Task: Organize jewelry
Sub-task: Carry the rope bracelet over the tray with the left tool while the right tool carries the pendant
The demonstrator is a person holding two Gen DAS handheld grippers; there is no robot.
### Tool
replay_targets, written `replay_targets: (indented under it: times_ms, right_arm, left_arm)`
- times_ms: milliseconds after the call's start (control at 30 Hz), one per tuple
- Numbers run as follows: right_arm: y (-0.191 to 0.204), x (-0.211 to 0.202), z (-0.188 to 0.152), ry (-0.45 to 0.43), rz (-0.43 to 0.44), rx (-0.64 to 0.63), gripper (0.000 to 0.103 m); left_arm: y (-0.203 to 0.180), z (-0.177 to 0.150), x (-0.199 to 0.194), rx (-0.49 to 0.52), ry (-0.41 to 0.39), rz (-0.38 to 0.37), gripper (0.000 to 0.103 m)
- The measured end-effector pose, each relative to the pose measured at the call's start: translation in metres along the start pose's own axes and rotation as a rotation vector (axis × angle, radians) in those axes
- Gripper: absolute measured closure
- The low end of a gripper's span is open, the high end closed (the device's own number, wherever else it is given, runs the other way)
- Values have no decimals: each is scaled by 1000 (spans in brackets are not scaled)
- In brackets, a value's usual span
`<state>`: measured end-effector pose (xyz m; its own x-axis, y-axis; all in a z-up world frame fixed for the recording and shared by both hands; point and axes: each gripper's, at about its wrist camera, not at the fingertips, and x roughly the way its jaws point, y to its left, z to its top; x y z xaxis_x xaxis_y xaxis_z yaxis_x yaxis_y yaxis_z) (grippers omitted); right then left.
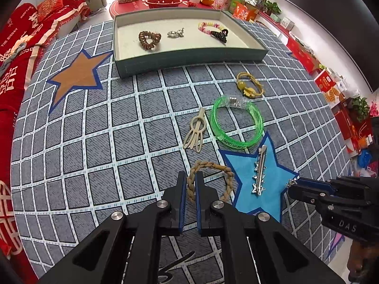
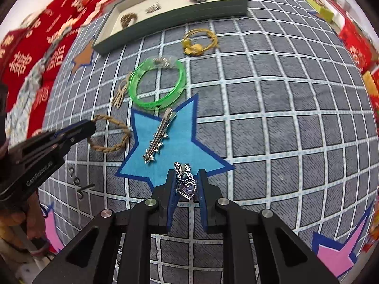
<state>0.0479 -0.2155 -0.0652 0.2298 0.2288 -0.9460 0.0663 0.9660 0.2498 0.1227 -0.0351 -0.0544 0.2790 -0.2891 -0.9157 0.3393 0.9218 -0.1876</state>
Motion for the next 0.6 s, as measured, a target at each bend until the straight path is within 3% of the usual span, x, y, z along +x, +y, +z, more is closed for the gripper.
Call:
replay_targets:
  times_ms: [333, 600]
  right_arm:
    - [-9, -15, 15, -18, 38, 71, 84]
    - [-13, -32, 45, -63, 49, 85, 84]
  left_arm:
    - [11, 8, -29, -22, -42, -22, 83]
    - [18, 33, -39, -49, -78, -29, 83]
